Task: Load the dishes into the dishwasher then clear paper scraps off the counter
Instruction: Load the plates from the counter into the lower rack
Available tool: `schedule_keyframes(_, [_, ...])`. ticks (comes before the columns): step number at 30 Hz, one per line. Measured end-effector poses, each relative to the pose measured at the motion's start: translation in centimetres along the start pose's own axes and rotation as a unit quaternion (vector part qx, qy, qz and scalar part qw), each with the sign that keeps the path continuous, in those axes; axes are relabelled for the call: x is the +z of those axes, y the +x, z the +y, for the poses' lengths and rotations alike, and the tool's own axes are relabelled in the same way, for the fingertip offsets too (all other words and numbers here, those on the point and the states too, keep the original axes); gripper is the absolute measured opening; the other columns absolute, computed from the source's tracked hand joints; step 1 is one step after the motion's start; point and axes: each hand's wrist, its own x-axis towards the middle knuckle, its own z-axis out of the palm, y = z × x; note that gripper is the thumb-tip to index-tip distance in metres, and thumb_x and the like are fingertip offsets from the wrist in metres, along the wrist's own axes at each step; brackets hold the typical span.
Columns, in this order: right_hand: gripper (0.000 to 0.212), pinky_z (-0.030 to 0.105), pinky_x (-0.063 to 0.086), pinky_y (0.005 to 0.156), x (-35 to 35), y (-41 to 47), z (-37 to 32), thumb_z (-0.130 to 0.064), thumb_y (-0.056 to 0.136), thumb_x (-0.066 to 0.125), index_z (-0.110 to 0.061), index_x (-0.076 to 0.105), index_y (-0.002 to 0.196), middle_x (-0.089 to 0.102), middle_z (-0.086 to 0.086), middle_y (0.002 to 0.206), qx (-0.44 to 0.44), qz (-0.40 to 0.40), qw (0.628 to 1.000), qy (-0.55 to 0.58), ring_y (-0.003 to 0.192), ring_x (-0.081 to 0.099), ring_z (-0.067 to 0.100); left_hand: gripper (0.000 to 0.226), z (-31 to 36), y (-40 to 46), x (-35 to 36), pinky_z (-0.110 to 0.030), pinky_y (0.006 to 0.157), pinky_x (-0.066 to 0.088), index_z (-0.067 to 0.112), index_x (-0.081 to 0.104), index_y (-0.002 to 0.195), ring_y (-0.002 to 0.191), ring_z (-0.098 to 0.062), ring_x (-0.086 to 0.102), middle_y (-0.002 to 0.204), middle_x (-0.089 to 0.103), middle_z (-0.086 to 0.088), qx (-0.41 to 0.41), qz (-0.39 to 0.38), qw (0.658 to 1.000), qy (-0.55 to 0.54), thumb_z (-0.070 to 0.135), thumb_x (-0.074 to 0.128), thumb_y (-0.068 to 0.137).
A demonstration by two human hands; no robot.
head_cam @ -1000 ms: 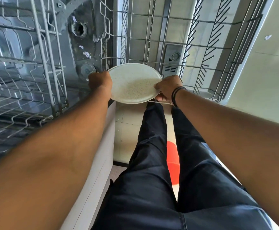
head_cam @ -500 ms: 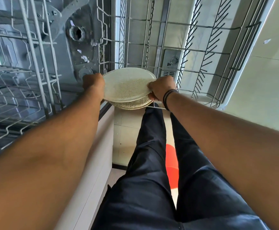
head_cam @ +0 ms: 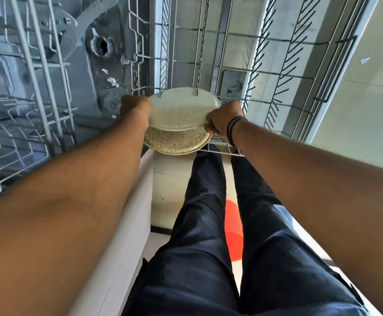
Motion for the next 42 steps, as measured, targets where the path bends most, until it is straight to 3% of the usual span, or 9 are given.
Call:
schedule_keyframes(5, [0.026,0.021,0.046,0.035,-0.1,0.2,0.4,-0.007,0.096,0.055,-0.002,0.052,0.122,0.068,0.014,0.114,0.019,-0.033,0.999,-0.032,0.061,0.067,0.022,0.042,-0.5,0.8,0.1,-0.036,0.087,0.060,0.007,0.061,0.127,0.105,-0.026,0.066,0.121,0.067,-0.010,-0.010,0.011,1.000,0.001,0.017,0.063,0.087])
schedule_keyframes(11, [0.023,0.023,0.048,0.038,-0.7,-0.3,0.8,-0.007,0.094,0.062,-0.005,0.052,0.114,0.064,0.009,0.089,-0.007,-0.057,0.988,-0.140,0.059,0.061,0.019,0.055,-0.2,-1.2,0.8,-0.024,0.083,0.055,0.002,0.048,0.143,0.116,-0.025,0.064,0.132,0.064,-0.013,0.025,0.017,0.999,0.011,0.017,0.062,0.092])
schedule_keyframes(14, [0.026,0.028,0.053,0.048,-0.9,-0.4,0.6,-0.015,0.090,0.064,-0.007,0.056,0.113,0.064,0.010,0.091,-0.043,-0.038,0.983,-0.172,0.076,0.069,0.028,0.044,0.3,-3.4,1.0,-0.022,0.063,0.046,0.000,0.055,0.133,0.097,-0.022,0.063,0.125,0.067,-0.014,0.060,0.027,0.996,0.055,0.019,0.062,0.094])
schedule_keyframes(17, [0.021,0.042,0.061,0.075,-1.1,-1.0,0.2,-0.023,0.086,0.063,-0.011,0.063,0.103,0.068,0.009,0.092,-0.111,0.017,0.972,-0.205,0.088,0.070,0.031,0.046,0.1,-5.2,1.2,-0.029,0.080,0.050,0.005,0.060,0.129,0.109,-0.027,0.062,0.124,0.065,-0.012,0.095,0.042,0.989,0.103,0.030,0.064,0.090])
schedule_keyframes(22, [0.011,0.036,0.055,0.058,-1.3,-4.4,-1.2,-0.017,0.091,0.060,-0.012,0.059,0.081,0.064,0.012,0.079,-0.124,-0.031,0.978,-0.167,0.060,0.062,0.025,0.041,-0.6,-8.1,0.1,-0.043,0.083,0.057,0.015,0.073,0.095,0.089,-0.030,0.068,0.096,0.075,-0.008,0.121,0.015,0.986,0.112,0.039,0.053,0.067])
schedule_keyframes(30, [0.013,0.030,0.046,0.055,-4.4,-19.4,-4.0,-0.014,0.093,0.062,-0.009,0.062,0.080,0.062,0.012,0.073,-0.212,-0.053,0.955,-0.200,0.057,0.057,0.024,0.040,-1.5,-21.9,-6.8,-0.037,0.088,0.051,0.003,0.070,0.118,0.109,-0.031,0.066,0.116,0.072,-0.016,0.214,-0.165,0.961,-0.056,0.030,0.065,0.088])
schedule_keyframes(33, [0.010,0.026,0.045,0.051,-5.1,-25.8,-4.8,-0.014,0.093,0.061,-0.006,0.067,0.092,0.063,0.009,0.072,-0.247,-0.046,0.950,-0.183,0.053,0.057,0.022,0.048,-2.2,-26.3,-10.8,-0.029,0.078,0.049,0.006,0.068,0.122,0.103,-0.022,0.065,0.115,0.071,-0.010,0.226,-0.167,0.948,-0.149,0.037,0.065,0.086])
schedule_keyframes(37, [0.009,0.027,0.047,0.053,-5.4,-32.1,-5.5,-0.017,0.094,0.061,-0.014,0.070,0.091,0.068,0.008,0.077,-0.310,-0.044,0.936,-0.163,0.059,0.062,0.022,0.038,-2.5,-30.6,-16.4,-0.032,0.091,0.054,0.015,0.070,0.123,0.111,-0.021,0.066,0.123,0.071,-0.003,0.250,-0.122,0.927,-0.252,0.032,0.065,0.089])
schedule_keyframes(42, [0.014,0.027,0.049,0.052,-4.7,-37.5,-5.7,-0.017,0.095,0.058,-0.015,0.070,0.089,0.073,0.006,0.080,-0.398,-0.061,0.882,-0.244,0.060,0.066,0.019,0.022,-3.8,-34.1,-20.9,-0.030,0.056,0.039,0.022,0.061,0.069,0.064,-0.019,0.054,0.064,0.062,0.002,0.306,-0.066,0.905,-0.289,0.016,0.061,0.089])
